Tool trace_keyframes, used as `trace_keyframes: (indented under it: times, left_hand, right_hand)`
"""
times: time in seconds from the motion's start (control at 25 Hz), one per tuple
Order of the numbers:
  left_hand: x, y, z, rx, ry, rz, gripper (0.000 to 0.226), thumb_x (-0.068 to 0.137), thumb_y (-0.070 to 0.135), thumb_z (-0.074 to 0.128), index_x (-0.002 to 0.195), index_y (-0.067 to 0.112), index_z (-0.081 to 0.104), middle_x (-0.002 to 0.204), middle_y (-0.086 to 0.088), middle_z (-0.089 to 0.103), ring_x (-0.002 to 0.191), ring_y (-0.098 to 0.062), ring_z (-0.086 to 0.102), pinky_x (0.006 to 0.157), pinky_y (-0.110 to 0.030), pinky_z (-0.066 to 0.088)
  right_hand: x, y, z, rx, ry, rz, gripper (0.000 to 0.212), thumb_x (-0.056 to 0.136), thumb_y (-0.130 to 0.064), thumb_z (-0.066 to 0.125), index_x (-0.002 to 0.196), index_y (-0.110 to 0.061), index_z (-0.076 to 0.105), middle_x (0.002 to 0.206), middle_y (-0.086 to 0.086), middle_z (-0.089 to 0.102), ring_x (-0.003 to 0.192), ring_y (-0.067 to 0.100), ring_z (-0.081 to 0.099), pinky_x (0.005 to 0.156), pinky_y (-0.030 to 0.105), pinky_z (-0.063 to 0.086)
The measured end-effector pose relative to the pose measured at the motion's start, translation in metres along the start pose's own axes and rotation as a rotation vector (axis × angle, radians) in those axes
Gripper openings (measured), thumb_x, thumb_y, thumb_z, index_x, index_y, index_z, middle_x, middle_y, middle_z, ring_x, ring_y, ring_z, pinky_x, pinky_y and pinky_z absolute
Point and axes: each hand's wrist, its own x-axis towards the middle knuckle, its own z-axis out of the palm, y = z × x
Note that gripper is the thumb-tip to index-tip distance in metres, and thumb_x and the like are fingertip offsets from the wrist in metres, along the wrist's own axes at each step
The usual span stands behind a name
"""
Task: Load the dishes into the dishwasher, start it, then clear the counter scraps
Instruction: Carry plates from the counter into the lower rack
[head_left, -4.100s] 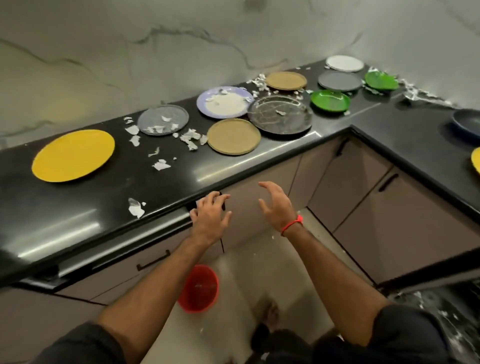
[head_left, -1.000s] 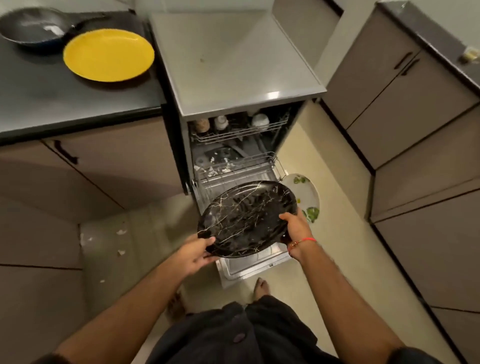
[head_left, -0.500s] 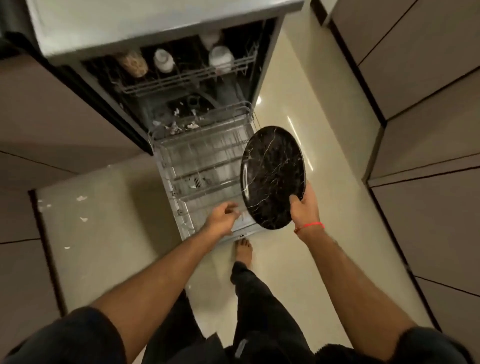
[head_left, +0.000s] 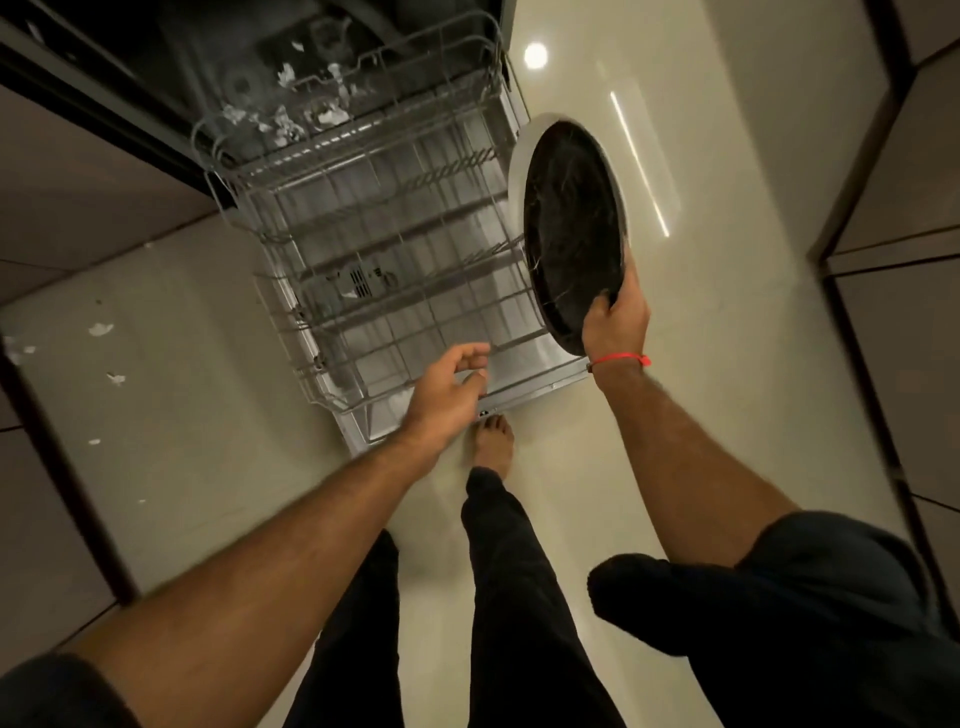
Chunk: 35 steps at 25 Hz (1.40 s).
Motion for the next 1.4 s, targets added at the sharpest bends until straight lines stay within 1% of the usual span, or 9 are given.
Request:
trace_keyframes:
  times: [0.12,0.24,0.32,0.4,0.52,0.72,0.96,1.16,1.4]
  left_hand:
    - [-0.001,-0.006,0.005,-0.013,-0.002,-0.022,0.033,0.104,0.016,0.051,0.134,0.028,0.057,0.128,0.011,0.06,0.102,-0.01,0.067,0.082,-0.034,0.061]
    - [0.0,-0.007,0.008,-0.039,0.003,-0.042,0.031,0.104,0.017,0.053,0.133,0.027,0.058,0.128,0.01,0.061,0.099,-0.01,0.068,0.081,-0.033,0.06]
    - [0.001,-0.007,0.008,-0.046,0.011,-0.049,0.031,0.104,0.017,0.053,0.132,0.027,0.059,0.128,0.009,0.061,0.097,-0.01,0.069,0.08,-0.032,0.06]
    - [0.002,-0.006,0.006,-0.054,0.022,-0.051,0.03,0.104,0.019,0.053,0.132,0.027,0.06,0.128,0.009,0.061,0.097,-0.01,0.069,0.079,-0.033,0.06]
    - [0.002,-0.003,0.003,-0.083,0.028,-0.058,0.028,0.104,0.022,0.054,0.13,0.029,0.06,0.127,0.009,0.061,0.099,-0.012,0.069,0.081,-0.036,0.061]
    - [0.001,0.003,0.004,-0.089,0.019,-0.041,0.03,0.105,0.018,0.052,0.131,0.029,0.059,0.128,0.009,0.06,0.101,-0.012,0.069,0.077,-0.03,0.06]
    - [-0.001,0.001,0.005,-0.081,0.019,-0.038,0.031,0.104,0.017,0.052,0.132,0.029,0.059,0.129,0.01,0.061,0.1,-0.01,0.069,0.075,-0.027,0.059]
    - [-0.003,-0.005,0.011,-0.092,0.014,-0.051,0.03,0.105,0.02,0.052,0.133,0.029,0.059,0.13,0.009,0.06,0.1,-0.01,0.069,0.079,-0.03,0.06]
    - [-0.005,-0.014,0.006,-0.077,0.027,-0.064,0.03,0.105,0.023,0.052,0.133,0.027,0.059,0.129,0.009,0.06,0.099,-0.01,0.069,0.073,-0.027,0.058]
  right_hand:
    - [0.009,-0.002,0.009,-0.015,-0.033,0.033,0.073,0.084,0.016,0.038,0.152,-0.011,0.035,0.145,0.011,0.051,0.133,0.019,0.046,0.105,0.001,0.022]
    - [0.025,-0.012,0.025,-0.112,-0.195,0.104,0.075,0.093,0.012,0.041,0.156,-0.026,0.025,0.143,0.011,0.051,0.136,0.025,0.044,0.114,0.023,0.019]
    - [0.036,-0.016,0.03,-0.17,-0.281,0.24,0.075,0.095,0.009,0.042,0.156,-0.029,0.021,0.142,0.014,0.049,0.136,0.027,0.043,0.114,0.031,0.021]
    - [0.044,-0.018,0.026,-0.199,-0.252,0.351,0.065,0.095,0.007,0.043,0.153,-0.02,0.03,0.141,0.015,0.049,0.134,0.029,0.045,0.112,0.034,0.029]
    - [0.048,-0.017,0.02,-0.267,-0.211,0.345,0.05,0.095,0.003,0.047,0.143,-0.012,0.045,0.136,0.017,0.055,0.131,0.034,0.049,0.112,0.038,0.034]
    - [0.032,-0.026,0.013,-0.337,-0.054,0.218,0.057,0.094,-0.003,0.046,0.146,-0.026,0.044,0.121,0.017,0.064,0.113,0.036,0.06,0.099,0.043,0.048]
    - [0.014,-0.028,-0.016,-0.399,0.103,0.006,0.057,0.095,-0.009,0.047,0.148,-0.029,0.042,0.107,0.012,0.07,0.095,0.032,0.065,0.085,0.042,0.055]
    - [0.029,-0.019,-0.01,-0.358,-0.013,0.112,0.055,0.094,-0.004,0.045,0.146,-0.024,0.045,0.117,0.016,0.066,0.108,0.035,0.062,0.097,0.038,0.05]
    - [0.037,-0.009,0.003,-0.343,-0.077,0.19,0.054,0.096,-0.002,0.046,0.147,-0.02,0.043,0.126,0.015,0.063,0.119,0.033,0.058,0.106,0.034,0.042]
